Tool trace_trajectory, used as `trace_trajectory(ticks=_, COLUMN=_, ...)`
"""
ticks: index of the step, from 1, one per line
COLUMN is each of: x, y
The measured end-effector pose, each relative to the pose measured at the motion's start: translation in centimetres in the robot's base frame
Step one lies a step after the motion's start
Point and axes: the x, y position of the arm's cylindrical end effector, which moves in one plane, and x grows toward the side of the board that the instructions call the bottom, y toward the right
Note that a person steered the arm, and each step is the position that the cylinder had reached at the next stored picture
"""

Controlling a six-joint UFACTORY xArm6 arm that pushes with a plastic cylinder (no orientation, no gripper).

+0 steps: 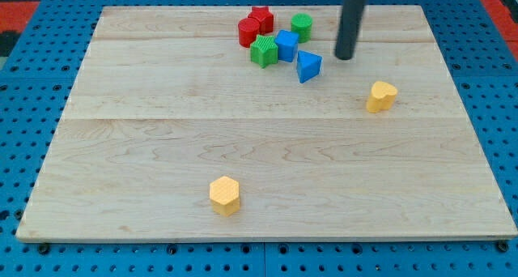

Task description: Push the yellow heart below the green star

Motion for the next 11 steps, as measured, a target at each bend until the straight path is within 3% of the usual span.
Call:
trace_trajectory(ticks=1, x=3.1, y=-1.1)
trace_trajectory(ticks=2, x=5.8, y=-5.9)
trace_trajectory(ticks=3, x=4.5, y=-10.6)
trace_trajectory(ticks=4, x=4.3, y=-10.0)
trace_trajectory(ticks=5, x=11.6, y=-9.9)
trace_trajectory(ticks=6, x=12.8, y=0.8)
trace_trajectory(ticks=7, x=11.1, y=5.0)
trace_trajectory(ticks=8, x=8.6, y=0.5)
trace_trajectory(ticks=9, x=5.5, y=-7.7)
trace_trajectory(ticks=10, x=9.6, y=-4.9)
trace_trajectory(ticks=11, x=10.2, y=-1.0)
